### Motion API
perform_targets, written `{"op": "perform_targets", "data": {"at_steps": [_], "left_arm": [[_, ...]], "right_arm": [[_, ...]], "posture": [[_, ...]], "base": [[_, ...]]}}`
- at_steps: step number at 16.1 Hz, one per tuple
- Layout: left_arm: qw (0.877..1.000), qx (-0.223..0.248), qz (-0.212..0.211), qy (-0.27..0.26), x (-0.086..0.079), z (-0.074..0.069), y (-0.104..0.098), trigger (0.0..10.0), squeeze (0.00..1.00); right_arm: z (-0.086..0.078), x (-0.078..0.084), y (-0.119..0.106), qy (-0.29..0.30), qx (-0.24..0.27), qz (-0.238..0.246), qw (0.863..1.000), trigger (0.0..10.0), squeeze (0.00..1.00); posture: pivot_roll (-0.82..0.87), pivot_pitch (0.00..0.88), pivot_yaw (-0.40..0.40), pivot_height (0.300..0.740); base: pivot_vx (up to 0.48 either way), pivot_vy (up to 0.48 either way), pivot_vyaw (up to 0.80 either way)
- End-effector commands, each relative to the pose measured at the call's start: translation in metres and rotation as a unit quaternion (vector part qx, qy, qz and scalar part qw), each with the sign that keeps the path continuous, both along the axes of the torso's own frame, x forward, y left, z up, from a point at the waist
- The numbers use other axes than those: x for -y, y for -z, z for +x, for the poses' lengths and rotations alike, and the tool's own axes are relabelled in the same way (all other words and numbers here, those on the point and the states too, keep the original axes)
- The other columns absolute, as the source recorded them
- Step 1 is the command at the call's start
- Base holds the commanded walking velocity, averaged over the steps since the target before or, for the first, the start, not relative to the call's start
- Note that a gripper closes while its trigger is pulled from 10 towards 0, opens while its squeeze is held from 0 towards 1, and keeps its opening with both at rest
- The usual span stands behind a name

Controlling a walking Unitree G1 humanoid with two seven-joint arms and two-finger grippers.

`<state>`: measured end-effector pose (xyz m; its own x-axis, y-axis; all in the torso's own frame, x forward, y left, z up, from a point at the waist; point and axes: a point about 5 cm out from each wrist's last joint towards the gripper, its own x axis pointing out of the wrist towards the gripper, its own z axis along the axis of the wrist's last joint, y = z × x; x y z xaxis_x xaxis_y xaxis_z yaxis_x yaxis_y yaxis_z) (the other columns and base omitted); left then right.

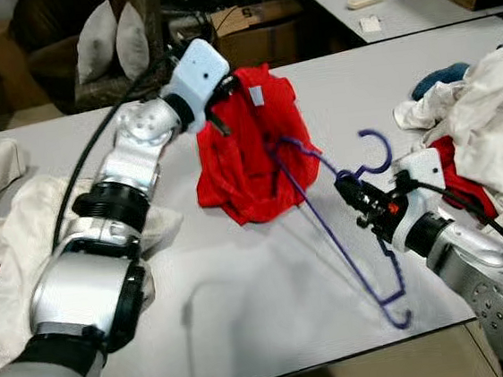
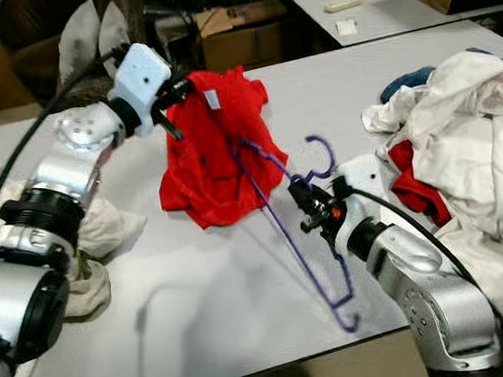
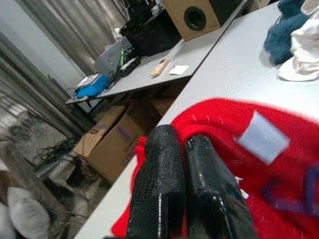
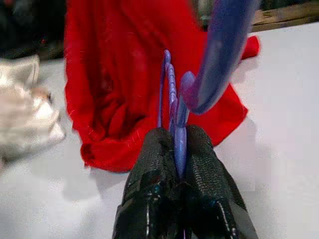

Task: Hang hanger

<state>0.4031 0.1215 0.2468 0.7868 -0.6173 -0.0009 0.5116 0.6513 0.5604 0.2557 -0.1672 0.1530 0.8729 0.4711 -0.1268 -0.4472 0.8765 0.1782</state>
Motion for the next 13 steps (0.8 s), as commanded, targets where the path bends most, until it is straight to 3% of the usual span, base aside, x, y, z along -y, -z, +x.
{"op": "perform_targets", "data": {"at_steps": [1,4,6,7,8,9,11,12,13], "left_arm": [[1.000,0.011,0.017,-0.005,-0.008,-0.001,-0.003,0.0,0.00],[1.000,0.010,0.014,0.018,-0.009,-0.006,-0.009,0.0,0.00],[0.999,0.009,0.030,0.024,-0.010,-0.009,-0.008,0.0,0.00],[0.999,0.008,0.035,0.027,-0.013,-0.011,-0.008,0.0,0.00],[0.999,0.007,0.035,0.028,-0.013,-0.011,-0.009,0.0,0.00],[0.999,-0.001,0.019,0.046,-0.010,-0.016,-0.012,0.0,0.00],[0.998,-0.009,-0.009,0.056,-0.002,-0.018,-0.017,0.0,0.00],[0.999,-0.003,-0.007,0.051,0.005,-0.017,-0.012,0.0,0.00],[0.999,0.000,-0.008,0.049,0.008,-0.016,-0.012,0.0,0.00]], "right_arm": [[0.002,0.008,0.002,0.031,-0.010,0.022,0.999,10.0,0.00],[0.010,0.019,0.003,0.068,-0.026,0.084,0.994,10.0,0.00],[0.015,0.022,-0.003,0.089,-0.007,0.123,0.988,10.0,0.00],[0.018,0.027,-0.010,0.112,0.007,0.186,0.976,10.0,0.00],[0.020,0.028,-0.013,0.119,0.010,0.218,0.969,10.0,0.00],[0.023,0.026,-0.017,0.111,-0.010,0.303,0.946,10.0,0.00],[0.022,0.008,-0.012,0.043,-0.057,0.292,0.954,10.0,0.00],[0.019,-0.010,-0.004,-0.031,-0.079,0.207,0.975,10.0,0.00],[0.019,-0.011,-0.003,-0.037,-0.082,0.196,0.977,10.0,0.00]], "posture": [[-0.07,0.000,0.087,0.740],[-0.07,0.000,0.083,0.740],[-0.06,0.000,0.077,0.740],[-0.06,0.000,0.075,0.740],[-0.06,0.000,0.075,0.740],[-0.05,0.000,0.076,0.740],[-0.05,0.000,0.070,0.740],[-0.04,0.000,0.060,0.740],[-0.04,0.000,0.057,0.740]], "base": [[0.000,0.000,0.00],[0.000,0.000,0.00],[0.000,0.000,0.00],[0.000,0.000,0.00],[0.000,0.000,0.00],[0.000,0.000,0.00],[0.000,0.000,0.00],[0.000,0.000,0.00],[0.000,0.000,0.00]]}}
